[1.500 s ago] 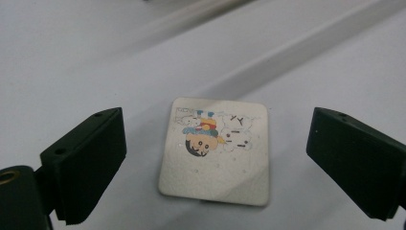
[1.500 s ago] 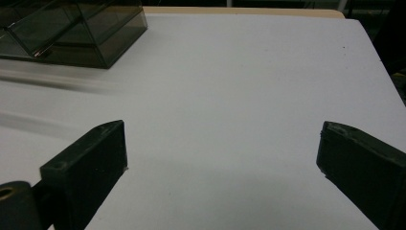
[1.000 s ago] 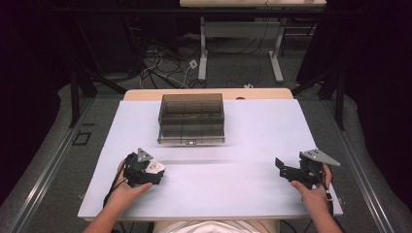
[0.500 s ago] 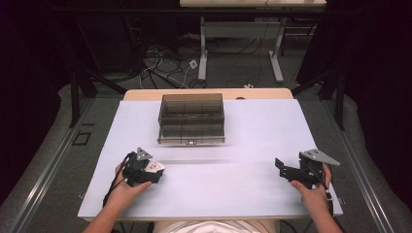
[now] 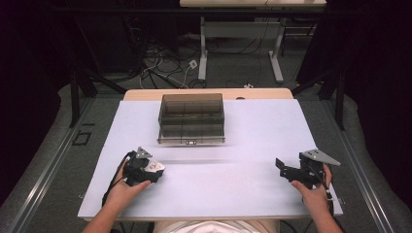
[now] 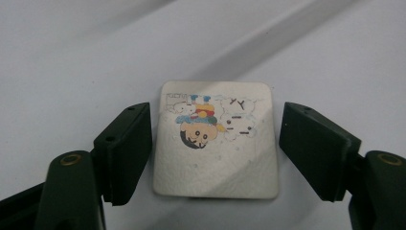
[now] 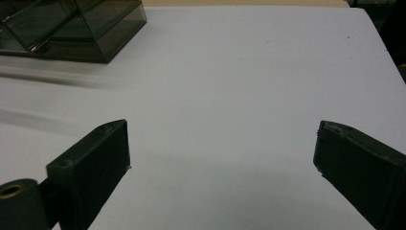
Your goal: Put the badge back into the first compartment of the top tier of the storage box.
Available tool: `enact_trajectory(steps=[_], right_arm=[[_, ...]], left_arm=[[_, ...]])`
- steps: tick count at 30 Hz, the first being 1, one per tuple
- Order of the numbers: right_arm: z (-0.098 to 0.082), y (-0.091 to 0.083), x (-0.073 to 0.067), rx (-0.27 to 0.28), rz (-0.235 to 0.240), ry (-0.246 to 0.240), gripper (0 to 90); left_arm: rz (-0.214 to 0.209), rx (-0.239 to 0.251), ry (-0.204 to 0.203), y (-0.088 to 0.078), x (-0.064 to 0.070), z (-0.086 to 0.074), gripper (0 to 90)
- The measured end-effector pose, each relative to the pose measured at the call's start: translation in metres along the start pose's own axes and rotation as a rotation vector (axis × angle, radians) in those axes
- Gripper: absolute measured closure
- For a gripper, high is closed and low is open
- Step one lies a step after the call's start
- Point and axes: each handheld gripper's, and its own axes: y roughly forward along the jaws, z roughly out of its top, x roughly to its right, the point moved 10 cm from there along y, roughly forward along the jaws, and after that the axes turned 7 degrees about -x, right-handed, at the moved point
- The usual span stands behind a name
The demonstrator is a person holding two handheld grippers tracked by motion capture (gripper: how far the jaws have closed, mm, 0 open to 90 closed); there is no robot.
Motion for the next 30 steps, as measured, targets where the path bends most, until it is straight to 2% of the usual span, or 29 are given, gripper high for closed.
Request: enact_trajectory(steps=[15,30], right_arm=[[-0.0013,-0.0001,-0.0004,-0.012,0.007,0.000,5.2],[-0.0018,0.0016,-0.0003,-0.012,0.007,0.007,5.3]], left_arm=[[-0.023,-0.005,0.021,-0.0007,-0.0027,-0.0003,31.2],[-0.023,-0.009,0.016,-0.0012,-0.0025,-0.0008,33.1]])
